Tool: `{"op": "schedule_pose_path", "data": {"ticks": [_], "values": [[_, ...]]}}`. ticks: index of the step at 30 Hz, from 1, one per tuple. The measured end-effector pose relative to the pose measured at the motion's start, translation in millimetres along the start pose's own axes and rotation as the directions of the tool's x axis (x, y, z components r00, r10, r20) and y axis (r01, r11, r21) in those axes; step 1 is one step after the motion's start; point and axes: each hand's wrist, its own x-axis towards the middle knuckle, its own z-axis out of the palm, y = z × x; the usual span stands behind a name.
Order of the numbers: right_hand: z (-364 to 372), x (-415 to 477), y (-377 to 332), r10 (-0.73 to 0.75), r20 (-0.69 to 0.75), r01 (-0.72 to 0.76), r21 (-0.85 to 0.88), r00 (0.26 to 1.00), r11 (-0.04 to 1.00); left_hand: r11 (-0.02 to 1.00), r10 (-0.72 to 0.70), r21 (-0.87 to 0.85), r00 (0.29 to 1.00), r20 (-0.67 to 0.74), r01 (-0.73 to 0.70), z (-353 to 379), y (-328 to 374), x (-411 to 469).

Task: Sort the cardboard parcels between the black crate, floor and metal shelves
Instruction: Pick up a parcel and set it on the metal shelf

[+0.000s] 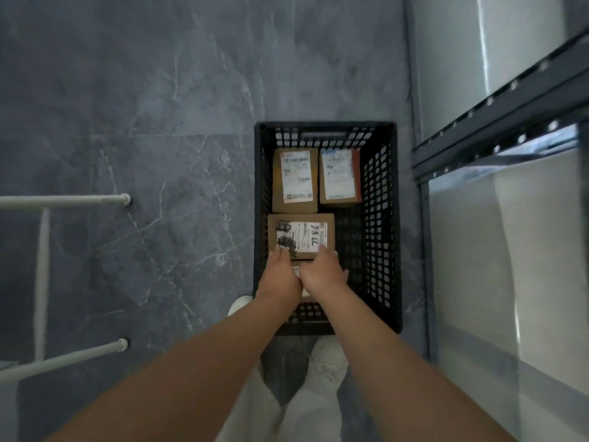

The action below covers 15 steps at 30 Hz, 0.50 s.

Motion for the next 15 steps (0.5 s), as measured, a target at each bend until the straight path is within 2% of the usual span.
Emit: {"op": "schedule_pose_path", "data": {"ticks": [4,7,9,11,13,15], "values": [[-93,-66,-50,-0.138,-0.038,0.134,-0.090,0.990,0.987,0.997,-0.003,-0.078,0.993,-0.114,-0.006,-77,65,-45],[-159,-125,-92,-0.217,-0.119,0.220,0.012,0.969,0.975,0.998,0.036,-0.050,0.973,-0.230,-0.049,-142,120,-91],[-204,-172,-128,-0.278,-0.191,0.287,0.018,0.941,0.958,0.995,0.079,-0.032,0.938,-0.337,-0.095,-188,164,-123],[-250,-226,-163,-0.366,-0.280,0.371,-0.034,0.888,0.928,0.975,0.191,-0.029,0.895,-0.403,-0.221,-239,217,-168],[-301,-289,-194,-0.488,-0.357,0.476,-0.127,0.797,0.870,0.922,0.317,-0.055,0.828,-0.463,-0.384,-292,273,-223],[-353,-353,-217,-0.575,-0.422,0.534,-0.224,0.701,0.815,0.885,0.383,-0.015,0.746,-0.545,-0.465,-341,320,-283]]}}
